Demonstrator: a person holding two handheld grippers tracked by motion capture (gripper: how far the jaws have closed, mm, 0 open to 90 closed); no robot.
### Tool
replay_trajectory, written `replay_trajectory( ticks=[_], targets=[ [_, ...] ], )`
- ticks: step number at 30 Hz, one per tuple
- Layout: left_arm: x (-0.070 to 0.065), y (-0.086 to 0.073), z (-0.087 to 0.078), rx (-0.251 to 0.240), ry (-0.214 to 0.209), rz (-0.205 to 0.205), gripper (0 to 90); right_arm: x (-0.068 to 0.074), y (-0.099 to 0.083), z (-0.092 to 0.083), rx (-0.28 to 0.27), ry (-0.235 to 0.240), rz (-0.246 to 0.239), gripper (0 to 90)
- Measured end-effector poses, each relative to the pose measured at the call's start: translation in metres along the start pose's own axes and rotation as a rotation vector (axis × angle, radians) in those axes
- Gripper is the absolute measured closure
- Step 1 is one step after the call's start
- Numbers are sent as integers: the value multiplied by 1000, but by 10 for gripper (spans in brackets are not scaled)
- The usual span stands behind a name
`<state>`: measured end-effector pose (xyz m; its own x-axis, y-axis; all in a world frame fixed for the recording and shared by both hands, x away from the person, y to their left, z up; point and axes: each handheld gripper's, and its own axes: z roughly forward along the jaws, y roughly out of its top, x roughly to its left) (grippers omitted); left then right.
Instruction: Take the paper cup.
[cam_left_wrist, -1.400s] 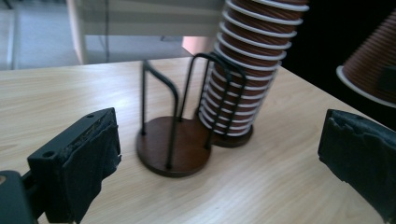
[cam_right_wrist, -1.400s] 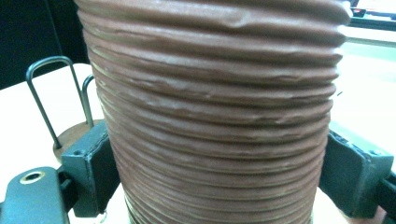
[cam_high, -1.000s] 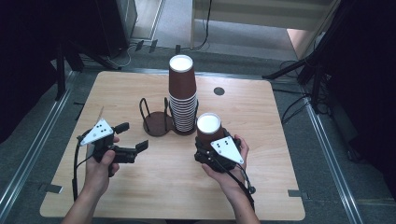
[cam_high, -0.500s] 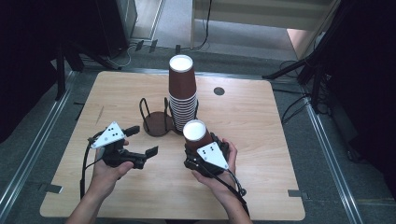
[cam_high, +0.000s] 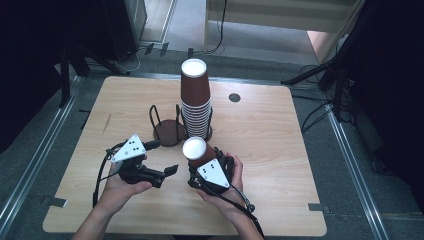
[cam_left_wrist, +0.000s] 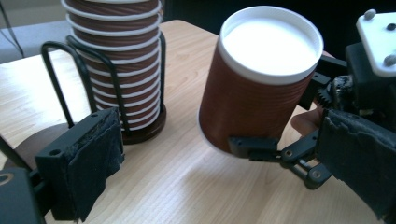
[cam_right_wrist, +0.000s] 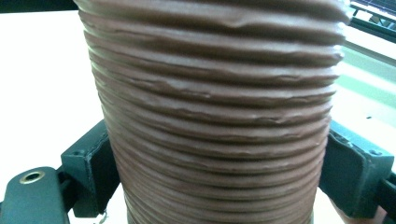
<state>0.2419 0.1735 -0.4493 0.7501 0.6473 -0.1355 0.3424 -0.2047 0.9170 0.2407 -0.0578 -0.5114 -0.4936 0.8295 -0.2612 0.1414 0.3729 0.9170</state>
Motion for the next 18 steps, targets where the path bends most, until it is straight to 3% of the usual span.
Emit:
replay_trajectory(
  ticks=[7,12,18],
  targets=[
    [-3,-1,3,34,-25,23,18,10,-2,0,-13,19,-60,119],
    [-5,-1,4,48,-48,30,19,18,-2,-3,-49,57,-120,117],
    [-8,0,7,73,-70,52,20,21,-3,-3,-45,64,-127,117]
  ],
)
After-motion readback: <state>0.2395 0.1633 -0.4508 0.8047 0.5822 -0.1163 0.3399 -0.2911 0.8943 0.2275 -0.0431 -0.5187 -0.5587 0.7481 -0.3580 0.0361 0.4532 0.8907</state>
